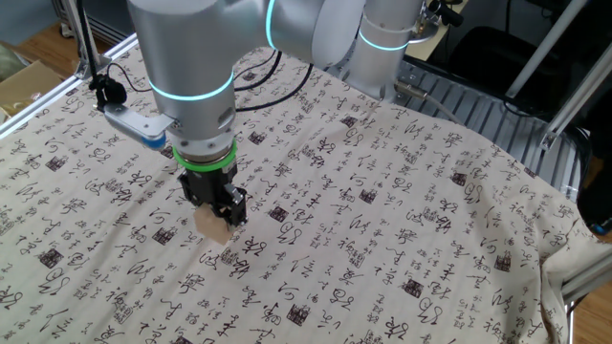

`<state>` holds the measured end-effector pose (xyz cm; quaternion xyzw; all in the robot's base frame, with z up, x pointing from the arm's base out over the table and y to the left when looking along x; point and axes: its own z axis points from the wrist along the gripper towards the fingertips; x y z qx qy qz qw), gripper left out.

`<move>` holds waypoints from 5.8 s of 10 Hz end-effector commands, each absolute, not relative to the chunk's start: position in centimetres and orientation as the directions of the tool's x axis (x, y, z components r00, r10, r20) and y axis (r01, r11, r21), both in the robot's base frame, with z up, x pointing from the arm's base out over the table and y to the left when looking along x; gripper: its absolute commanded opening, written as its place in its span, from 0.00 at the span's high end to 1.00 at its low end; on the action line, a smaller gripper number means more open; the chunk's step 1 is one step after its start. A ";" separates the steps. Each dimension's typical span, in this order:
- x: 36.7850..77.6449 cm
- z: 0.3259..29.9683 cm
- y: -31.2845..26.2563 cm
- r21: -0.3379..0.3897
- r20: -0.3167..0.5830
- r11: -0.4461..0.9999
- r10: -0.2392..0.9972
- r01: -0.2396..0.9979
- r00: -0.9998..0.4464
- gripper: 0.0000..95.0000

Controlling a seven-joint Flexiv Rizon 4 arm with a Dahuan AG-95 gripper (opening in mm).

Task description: Pick up the small block on the left and move it to the right

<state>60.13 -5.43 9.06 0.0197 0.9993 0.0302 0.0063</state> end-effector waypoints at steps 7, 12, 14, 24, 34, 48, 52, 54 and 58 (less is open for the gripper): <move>60.0 9.0 -5.4 0.062 -0.008 0.997 0.035 0.034 -0.999 1.00; 60.0 9.0 -5.4 0.030 -0.004 1.000 0.004 0.004 -1.000 1.00; 60.0 9.0 -5.4 0.030 -0.006 1.000 -0.008 -0.008 -1.000 1.00; 60.0 9.0 -5.4 0.017 -0.004 0.987 -0.157 -0.157 -0.988 1.00; 60.0 9.0 -5.4 0.023 0.003 0.987 -0.160 -0.160 -0.987 1.00; 59.3 8.5 -4.6 0.030 0.009 0.992 -0.126 -0.126 -0.992 1.00; 58.6 8.4 -3.9 0.037 0.013 0.993 -0.112 -0.111 -0.994 1.00; 58.3 8.4 -3.6 0.039 0.017 0.994 -0.106 -0.105 -0.994 1.00; 57.8 8.4 -3.1 0.043 0.019 0.995 -0.095 -0.094 -0.995 1.00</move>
